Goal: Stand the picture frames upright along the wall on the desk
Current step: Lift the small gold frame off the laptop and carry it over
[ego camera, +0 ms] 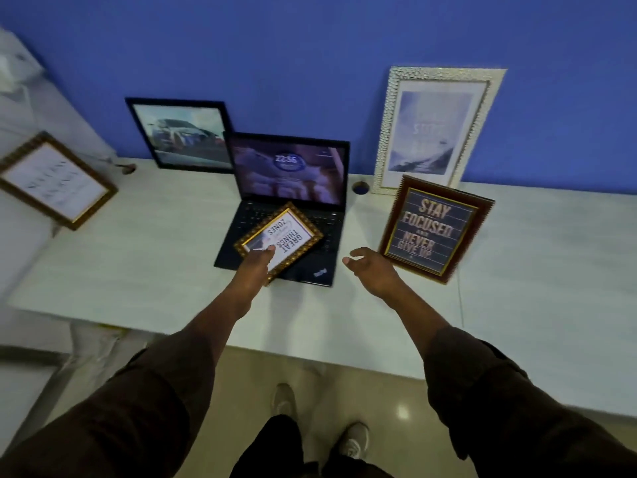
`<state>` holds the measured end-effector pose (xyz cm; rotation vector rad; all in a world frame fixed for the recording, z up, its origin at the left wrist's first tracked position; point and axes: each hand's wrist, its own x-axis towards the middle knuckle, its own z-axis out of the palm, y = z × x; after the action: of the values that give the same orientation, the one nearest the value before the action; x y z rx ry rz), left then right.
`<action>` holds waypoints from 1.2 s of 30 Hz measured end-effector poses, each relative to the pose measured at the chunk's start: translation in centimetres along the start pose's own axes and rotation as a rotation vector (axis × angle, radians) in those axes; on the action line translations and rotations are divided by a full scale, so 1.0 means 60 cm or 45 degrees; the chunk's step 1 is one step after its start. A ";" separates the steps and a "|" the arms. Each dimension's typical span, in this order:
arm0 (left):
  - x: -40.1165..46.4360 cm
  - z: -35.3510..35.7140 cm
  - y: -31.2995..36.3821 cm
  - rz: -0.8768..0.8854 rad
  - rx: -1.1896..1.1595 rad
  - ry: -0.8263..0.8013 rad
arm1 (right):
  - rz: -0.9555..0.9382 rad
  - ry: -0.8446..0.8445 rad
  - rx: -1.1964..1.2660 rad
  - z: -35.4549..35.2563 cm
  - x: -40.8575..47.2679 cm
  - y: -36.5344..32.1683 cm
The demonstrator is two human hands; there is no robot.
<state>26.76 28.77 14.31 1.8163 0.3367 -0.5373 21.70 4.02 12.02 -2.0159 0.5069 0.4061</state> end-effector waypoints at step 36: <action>0.311 -0.207 -0.036 -0.275 0.284 -0.289 | 0.072 0.064 0.669 0.223 0.213 -0.156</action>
<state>44.02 40.52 5.81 1.9192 0.3292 -0.9559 36.48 17.53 6.59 -1.5096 0.6294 0.2247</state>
